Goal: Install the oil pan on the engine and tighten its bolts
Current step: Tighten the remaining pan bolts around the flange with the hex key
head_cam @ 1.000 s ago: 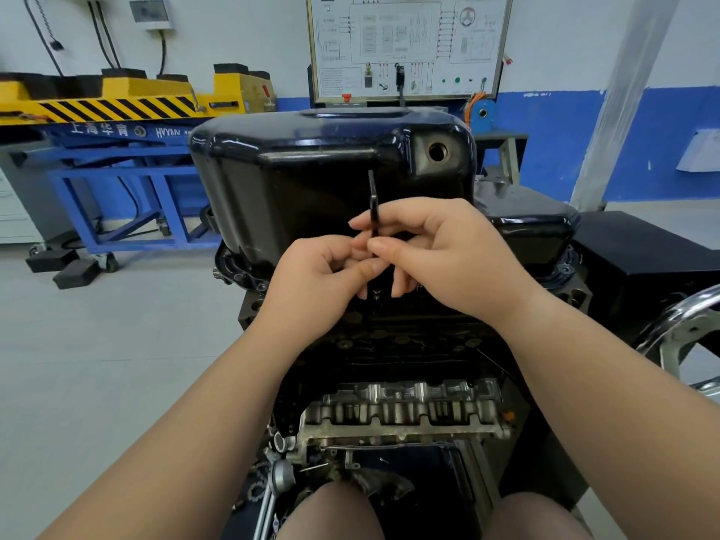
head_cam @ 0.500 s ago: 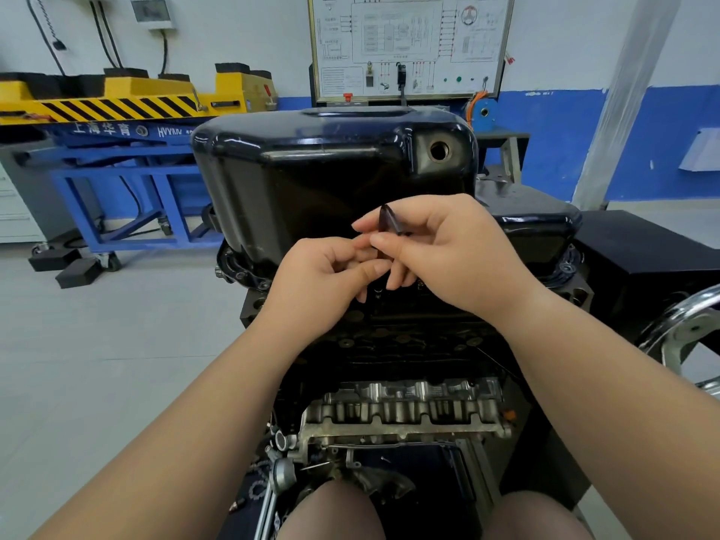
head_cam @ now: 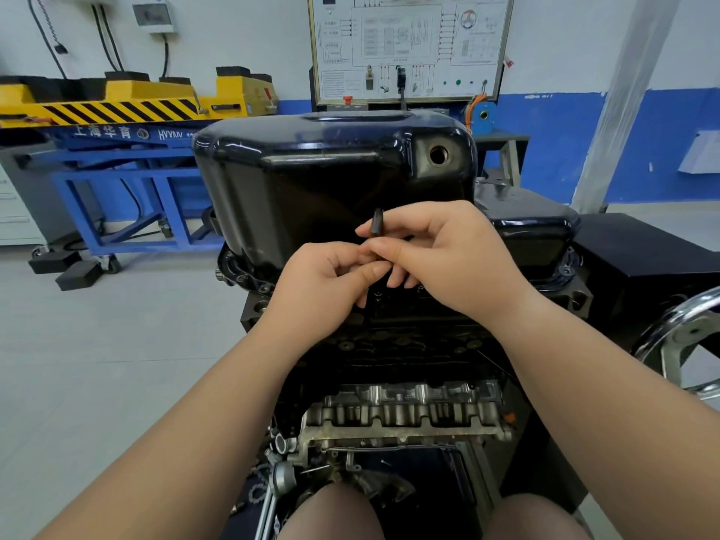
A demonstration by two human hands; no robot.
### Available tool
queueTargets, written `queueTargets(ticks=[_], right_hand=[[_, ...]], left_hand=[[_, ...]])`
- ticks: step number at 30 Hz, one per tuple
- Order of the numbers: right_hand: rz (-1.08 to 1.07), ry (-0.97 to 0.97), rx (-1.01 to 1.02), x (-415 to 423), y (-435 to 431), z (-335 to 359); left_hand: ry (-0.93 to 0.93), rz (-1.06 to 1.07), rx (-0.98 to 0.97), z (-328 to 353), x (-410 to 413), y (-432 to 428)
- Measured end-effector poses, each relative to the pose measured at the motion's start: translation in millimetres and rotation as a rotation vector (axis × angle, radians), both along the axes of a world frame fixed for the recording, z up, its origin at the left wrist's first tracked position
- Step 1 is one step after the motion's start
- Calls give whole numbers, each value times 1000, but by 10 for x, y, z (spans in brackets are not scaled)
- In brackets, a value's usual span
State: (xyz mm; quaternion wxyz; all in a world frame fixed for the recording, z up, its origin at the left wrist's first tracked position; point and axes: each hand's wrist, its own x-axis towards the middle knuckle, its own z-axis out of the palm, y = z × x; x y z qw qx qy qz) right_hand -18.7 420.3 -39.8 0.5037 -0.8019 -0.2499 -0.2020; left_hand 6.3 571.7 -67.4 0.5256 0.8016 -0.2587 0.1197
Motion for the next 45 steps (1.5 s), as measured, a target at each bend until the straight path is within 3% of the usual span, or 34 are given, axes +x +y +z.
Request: queueTargets(ticks=[6,13,25,30,36,40,45], right_hand=[[-139,-74,58,7,47,-35],[-8,-19,50,-23,0,-29],[-81,-123,-17,-16,60,-44],[-178,-322,-148,-68,76,56],[-385,-605,-673,-90,93,309],[-477,-577,-935,-87,121,414],[-558,-524,-982,-97,182,428]], left_hand=[[-23,42,-66,-22,-40,-36],[-50,60,3,5,-24,-18],[-87,86,-47,5,-69,-52],[-93,55,-51,10,-77,-62],[-81,33,-46,12,-103,-92],[-57,47,-52,13,-119,-101],[-47,56,-75,2,-120,-116]])
